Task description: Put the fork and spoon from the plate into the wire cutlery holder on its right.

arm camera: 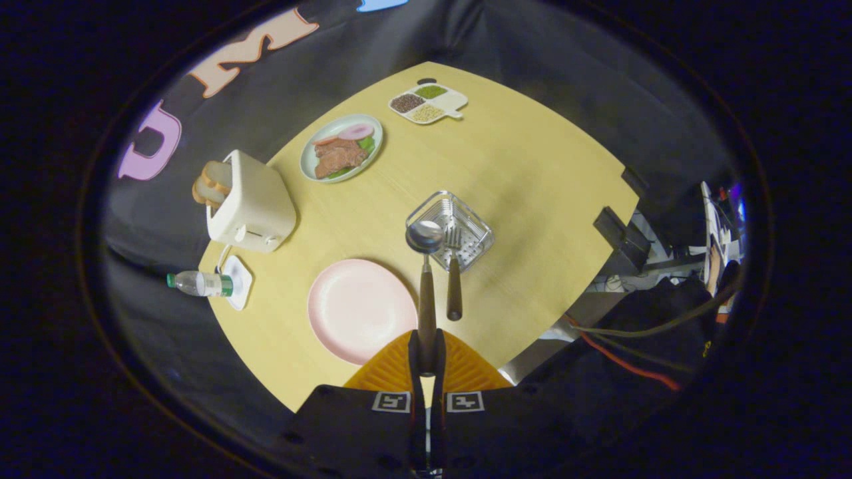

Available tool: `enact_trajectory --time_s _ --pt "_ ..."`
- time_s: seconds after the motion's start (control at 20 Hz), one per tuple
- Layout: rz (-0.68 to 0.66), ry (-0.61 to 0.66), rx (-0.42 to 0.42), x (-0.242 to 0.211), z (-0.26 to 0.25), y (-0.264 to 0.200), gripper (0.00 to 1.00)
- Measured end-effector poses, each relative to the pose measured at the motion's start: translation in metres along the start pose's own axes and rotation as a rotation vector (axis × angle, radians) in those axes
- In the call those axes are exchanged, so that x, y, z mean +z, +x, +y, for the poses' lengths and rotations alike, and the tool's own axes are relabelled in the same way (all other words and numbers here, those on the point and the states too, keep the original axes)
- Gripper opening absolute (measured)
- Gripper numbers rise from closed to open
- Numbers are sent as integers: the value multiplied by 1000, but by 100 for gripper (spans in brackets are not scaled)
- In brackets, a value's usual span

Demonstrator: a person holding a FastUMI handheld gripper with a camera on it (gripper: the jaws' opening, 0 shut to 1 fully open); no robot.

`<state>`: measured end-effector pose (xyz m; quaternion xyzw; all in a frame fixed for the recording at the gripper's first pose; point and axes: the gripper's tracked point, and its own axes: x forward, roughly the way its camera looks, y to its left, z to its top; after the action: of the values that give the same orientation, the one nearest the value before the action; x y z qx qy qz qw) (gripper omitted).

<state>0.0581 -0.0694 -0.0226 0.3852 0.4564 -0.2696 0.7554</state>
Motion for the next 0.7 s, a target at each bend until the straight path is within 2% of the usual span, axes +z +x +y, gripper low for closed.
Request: enact_trajectory --time_s 0.35,0.7 --pt "66 38 -49 8 -10 20 6" --pt "85 58 -55 24 -21 28 6"
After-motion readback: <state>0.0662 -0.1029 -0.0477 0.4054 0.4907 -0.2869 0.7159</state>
